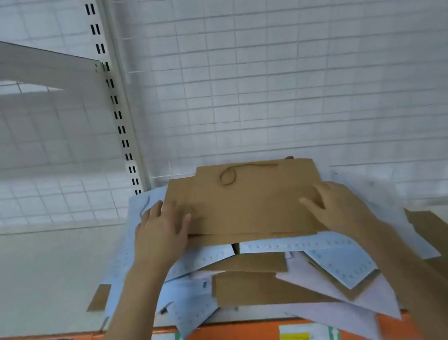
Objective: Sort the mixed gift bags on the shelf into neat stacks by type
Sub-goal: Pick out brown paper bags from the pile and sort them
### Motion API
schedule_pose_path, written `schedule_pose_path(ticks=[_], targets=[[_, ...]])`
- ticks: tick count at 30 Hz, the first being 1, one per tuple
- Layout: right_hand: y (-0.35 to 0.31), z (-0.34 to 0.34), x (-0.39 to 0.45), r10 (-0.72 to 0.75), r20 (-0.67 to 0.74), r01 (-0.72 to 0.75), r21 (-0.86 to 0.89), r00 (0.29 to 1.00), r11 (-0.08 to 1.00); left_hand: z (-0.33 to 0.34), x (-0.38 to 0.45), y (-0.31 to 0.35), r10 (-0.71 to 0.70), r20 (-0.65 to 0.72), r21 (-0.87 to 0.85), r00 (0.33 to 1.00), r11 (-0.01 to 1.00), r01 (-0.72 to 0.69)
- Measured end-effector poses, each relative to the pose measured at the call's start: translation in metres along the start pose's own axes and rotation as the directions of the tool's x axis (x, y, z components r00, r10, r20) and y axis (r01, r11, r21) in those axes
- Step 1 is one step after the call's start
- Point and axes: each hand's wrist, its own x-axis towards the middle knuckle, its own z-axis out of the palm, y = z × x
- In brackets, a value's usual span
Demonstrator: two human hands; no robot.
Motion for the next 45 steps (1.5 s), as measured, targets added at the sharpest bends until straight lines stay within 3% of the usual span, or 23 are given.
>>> schedule_pose_path(ticks=[4,11,16,20,24,29,37,45], targets=[[-0.011,0.001,0.023,0.201,0.178,-0.19,-0.077,0.963,0.979,0.0,0.009,-0.003,-0.066,-0.004,-0.091,0.998,0.994,0.066],[-0.024,0.002,0.048,0.293,0.352,-0.231,-0.206,0.889,0.951,0.007,0.008,-0.014,-0.083,0.024,-0.088,0.996,0.992,0.085],[-0.023,0.002,0.048,0.353,0.264,-0.353,-0.048,0.898,0.934,0.013,0.014,-0.013,-0.082,0.039,-0.115,0.996,0.99,0.086],[-0.025,-0.005,0.043,0.295,0.118,-0.313,0.187,0.948,0.931,0.012,0.025,-0.009,-0.1,0.082,-0.074,0.992,0.992,0.106],[-0.022,-0.008,0.031,0.314,0.036,-0.309,0.322,0.949,0.895,0.014,0.039,-0.011,-0.193,0.177,0.018,0.965,0.981,0.193],[-0.018,0.0,0.01,0.327,-0.017,-0.305,0.318,0.945,0.898,0.016,0.053,-0.014,-0.306,0.231,0.054,0.924,0.952,0.302],[-0.014,0.011,-0.004,0.329,-0.026,-0.295,0.38,0.944,0.877,0.002,0.059,-0.02,-0.29,0.297,-0.173,0.91,0.921,0.35],[-0.008,0.008,-0.005,0.315,-0.097,-0.239,0.458,0.944,0.856,-0.015,0.039,0.0,-0.224,-0.018,-0.417,0.974,0.887,0.196]])
